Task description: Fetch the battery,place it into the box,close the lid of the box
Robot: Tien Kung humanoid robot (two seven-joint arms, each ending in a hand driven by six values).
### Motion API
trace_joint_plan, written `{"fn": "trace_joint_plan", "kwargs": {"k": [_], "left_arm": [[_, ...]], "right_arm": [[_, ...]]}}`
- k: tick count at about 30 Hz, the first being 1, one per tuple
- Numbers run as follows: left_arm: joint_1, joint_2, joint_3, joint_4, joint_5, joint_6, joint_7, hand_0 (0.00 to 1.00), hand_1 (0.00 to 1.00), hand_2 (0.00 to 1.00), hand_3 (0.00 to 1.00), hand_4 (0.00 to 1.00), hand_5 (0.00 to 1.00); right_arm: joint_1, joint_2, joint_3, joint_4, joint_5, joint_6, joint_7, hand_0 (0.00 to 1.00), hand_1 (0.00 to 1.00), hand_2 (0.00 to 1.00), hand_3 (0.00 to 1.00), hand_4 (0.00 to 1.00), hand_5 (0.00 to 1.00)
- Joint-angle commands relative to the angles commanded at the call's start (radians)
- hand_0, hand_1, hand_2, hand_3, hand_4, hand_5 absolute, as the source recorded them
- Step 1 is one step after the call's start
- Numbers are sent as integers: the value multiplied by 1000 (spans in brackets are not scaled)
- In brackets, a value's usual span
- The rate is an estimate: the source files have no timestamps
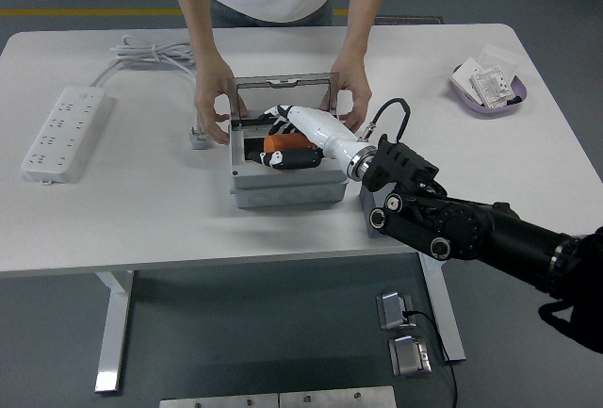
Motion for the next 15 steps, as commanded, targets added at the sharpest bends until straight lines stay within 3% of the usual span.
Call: {"fn": "trace_joint_plan", "kwargs": {"k": [10, 15], "left_arm": [[-5, -4, 5, 1, 1, -17, 4, 641, 691, 603, 590, 617, 71], [-1, -6, -3, 0, 8, -17, 7, 640, 691, 601, 590, 607, 60]], "right_arm": [[6, -25, 73, 25, -59, 14, -5, 596, 567, 652, 789, 936, 670], [-5, -50, 119, 88, -97, 20, -30, 600, 548, 640, 775, 937, 677]]}}
